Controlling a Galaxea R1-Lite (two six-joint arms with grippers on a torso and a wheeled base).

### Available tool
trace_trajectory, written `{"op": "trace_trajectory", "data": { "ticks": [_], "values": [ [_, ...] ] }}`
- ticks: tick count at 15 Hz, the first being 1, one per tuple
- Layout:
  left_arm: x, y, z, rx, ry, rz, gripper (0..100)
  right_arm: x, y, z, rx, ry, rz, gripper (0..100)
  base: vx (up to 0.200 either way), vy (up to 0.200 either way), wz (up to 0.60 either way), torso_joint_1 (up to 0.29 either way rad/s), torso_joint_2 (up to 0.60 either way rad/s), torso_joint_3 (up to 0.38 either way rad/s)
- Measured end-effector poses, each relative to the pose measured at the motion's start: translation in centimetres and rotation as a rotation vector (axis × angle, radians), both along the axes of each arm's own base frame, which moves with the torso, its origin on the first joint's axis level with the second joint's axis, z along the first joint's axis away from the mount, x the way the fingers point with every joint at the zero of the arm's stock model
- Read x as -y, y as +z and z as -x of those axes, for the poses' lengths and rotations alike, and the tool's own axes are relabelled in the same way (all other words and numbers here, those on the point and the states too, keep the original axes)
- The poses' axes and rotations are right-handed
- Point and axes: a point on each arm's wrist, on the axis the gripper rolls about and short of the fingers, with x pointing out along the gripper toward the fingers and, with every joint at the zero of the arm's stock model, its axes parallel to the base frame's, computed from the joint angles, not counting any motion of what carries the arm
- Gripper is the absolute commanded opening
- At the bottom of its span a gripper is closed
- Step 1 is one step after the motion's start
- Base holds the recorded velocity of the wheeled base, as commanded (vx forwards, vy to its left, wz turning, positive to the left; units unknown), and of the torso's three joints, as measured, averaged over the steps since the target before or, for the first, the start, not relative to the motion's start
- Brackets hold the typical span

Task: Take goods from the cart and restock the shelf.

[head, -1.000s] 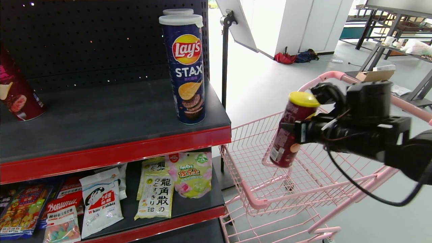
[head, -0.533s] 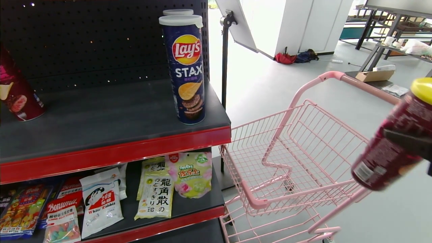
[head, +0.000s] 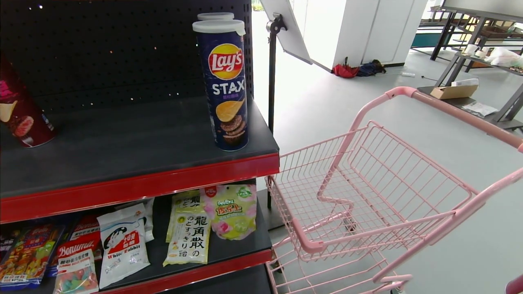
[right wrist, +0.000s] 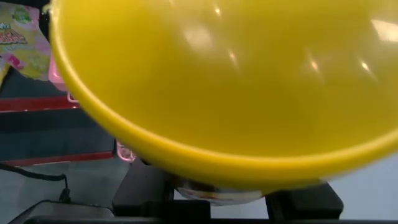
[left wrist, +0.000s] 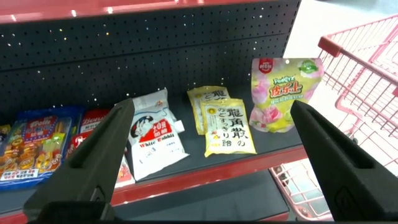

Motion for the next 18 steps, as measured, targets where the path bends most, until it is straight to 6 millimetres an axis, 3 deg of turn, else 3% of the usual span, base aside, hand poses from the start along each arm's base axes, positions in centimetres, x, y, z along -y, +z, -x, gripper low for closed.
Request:
{"op": "trace_trajectory", "data": {
  "ticks": [11, 18],
  "values": [
    [0.00, 0.01, 0.00, 0.001, 0.000, 0.000, 100, 0.01, -0.12, 0.14, 0.010, 0.007, -0.003, 0, 0.000, 0.000, 0.00, 0.197, -0.52, -0.328],
    [0.00, 0.01, 0.00, 0.001, -0.001, 0.000, 100, -0.04, -0.83, -0.10, -0.016, 0.006, 0.018, 0, 0.000, 0.000, 0.09, 0.110, -0.26, -0.152]
  ]
}}
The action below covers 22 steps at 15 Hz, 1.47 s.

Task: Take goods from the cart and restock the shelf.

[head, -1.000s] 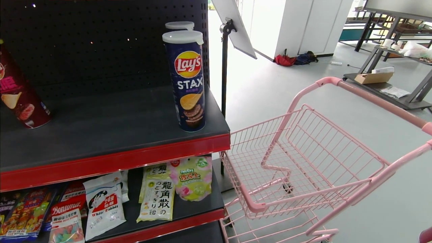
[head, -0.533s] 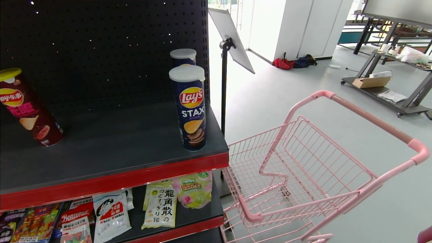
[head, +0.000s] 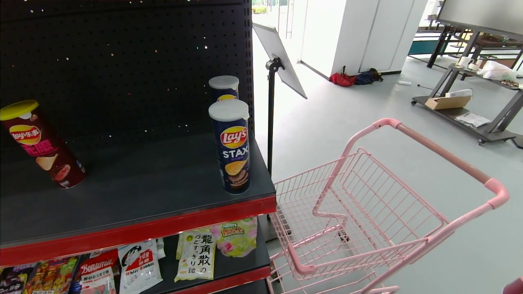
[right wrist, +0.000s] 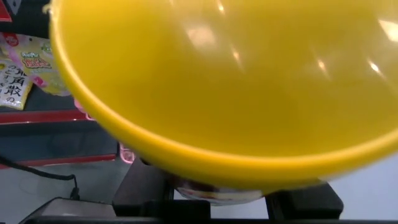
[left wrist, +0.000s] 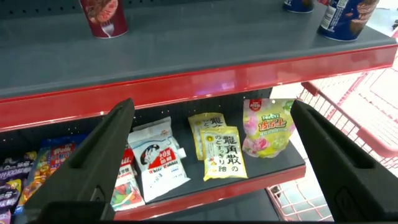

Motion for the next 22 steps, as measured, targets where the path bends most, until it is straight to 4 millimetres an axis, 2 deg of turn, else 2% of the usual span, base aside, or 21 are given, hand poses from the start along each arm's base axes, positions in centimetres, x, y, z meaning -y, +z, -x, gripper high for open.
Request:
{"op": "trace_trajectory", "data": {
  "ticks": [5, 10, 13, 17, 22],
  "values": [
    [0.0, 0.0, 0.0, 0.000, 0.000, 0.000, 100, 0.0, -0.4, 0.0, -0.009, 0.002, 0.005, 0, 0.000, 0.000, 0.60, 0.012, 0.00, -0.003],
    [0.0, 0.0, 0.0, 0.000, 0.001, -0.001, 100, 0.0, -0.8, -0.1, -0.006, 0.002, -0.003, 0, 0.000, 0.000, 0.00, 0.000, 0.00, 0.000],
    [0.0, 0.0, 0.0, 0.000, 0.001, -0.004, 100, -0.1, -1.8, -0.4, 0.086, 0.001, -0.044, 0, 0.000, 0.200, 0.00, 0.004, 0.00, 0.004],
    [0.0, 0.0, 0.0, -0.001, 0.000, -0.004, 100, 0.0, -3.8, 0.1, 0.104, 0.011, -0.054, 0, 0.000, 0.200, 0.00, 0.001, 0.00, -0.002],
    [0.0, 0.0, 0.0, 0.000, 0.001, -0.004, 100, 0.1, -4.3, 0.7, 0.129, 0.012, -0.062, 0, 0.000, 0.200, 0.00, 0.000, 0.00, 0.002]
  ]
}}
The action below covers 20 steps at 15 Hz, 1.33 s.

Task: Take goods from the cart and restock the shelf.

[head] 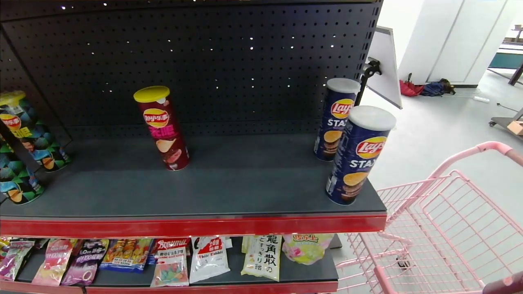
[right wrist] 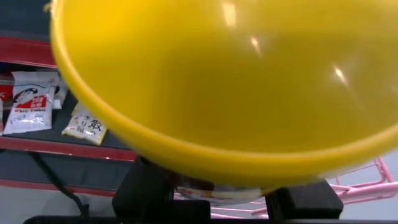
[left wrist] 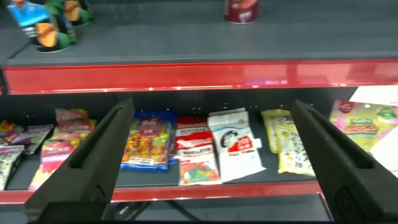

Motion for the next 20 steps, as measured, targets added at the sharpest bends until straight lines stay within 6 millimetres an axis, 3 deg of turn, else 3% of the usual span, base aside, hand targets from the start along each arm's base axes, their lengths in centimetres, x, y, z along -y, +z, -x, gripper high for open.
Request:
{"op": "trace_trajectory", "data": {
  "ticks": [12, 20],
  "values": [
    [0.00, 0.00, 0.00, 0.000, 0.000, 0.001, 100, 0.02, -0.05, 0.14, 0.005, 0.005, 0.000, 0, 0.000, 0.200, 0.00, 0.001, 0.00, 0.003],
    [0.00, 0.01, 0.00, 0.000, 0.000, 0.002, 100, 0.08, -0.46, 0.45, 0.017, 0.012, -0.004, 0, 0.000, 0.000, 0.00, 0.000, 0.00, 0.000]
  ]
}}
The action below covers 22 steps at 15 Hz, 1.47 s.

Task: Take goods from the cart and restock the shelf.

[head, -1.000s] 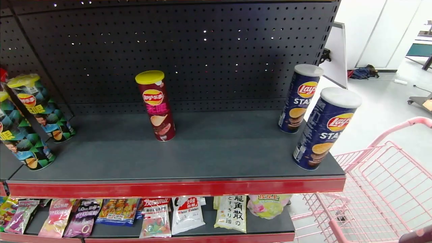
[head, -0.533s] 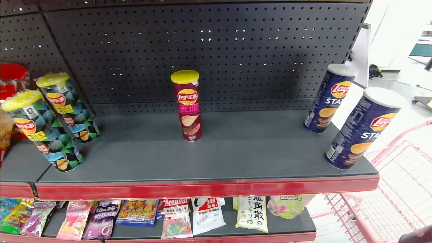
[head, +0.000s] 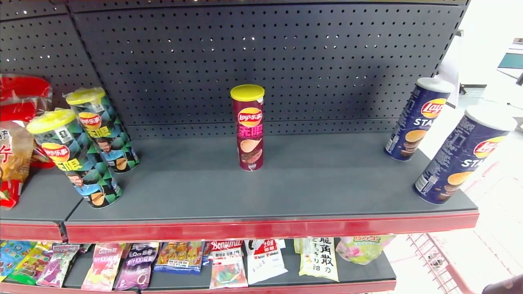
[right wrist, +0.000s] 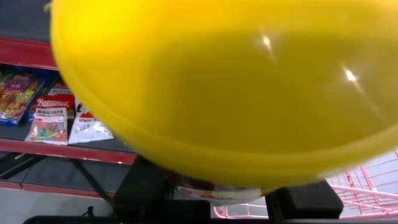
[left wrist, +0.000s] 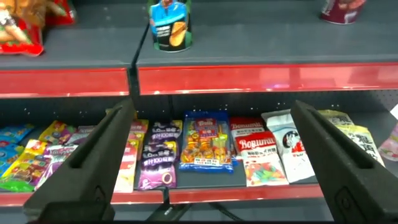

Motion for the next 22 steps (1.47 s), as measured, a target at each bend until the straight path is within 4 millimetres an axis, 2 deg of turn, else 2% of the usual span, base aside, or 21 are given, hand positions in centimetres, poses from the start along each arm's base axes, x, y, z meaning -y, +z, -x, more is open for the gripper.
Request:
{"op": "trace_trajectory", "data": {
  "ticks": [16, 19, 22],
  "values": [
    [0.00, -0.01, 0.00, 0.000, 0.000, -0.002, 100, 0.07, -0.49, 0.29, 0.011, 0.002, -0.001, 0, 0.000, 0.000, 0.00, 0.000, 0.00, 0.000],
    [0.00, -0.01, 0.00, 0.000, 0.000, -0.002, 100, 0.07, -0.49, 0.28, 0.011, 0.002, 0.001, 0, 0.200, 0.000, 0.00, -0.006, 0.00, 0.002],
    [0.00, -0.01, 0.00, 0.000, -0.001, 0.000, 100, 0.07, -0.49, 0.27, 0.010, 0.002, 0.001, 0, 0.000, 0.000, 0.00, 0.000, 0.00, 0.000]
  ]
}}
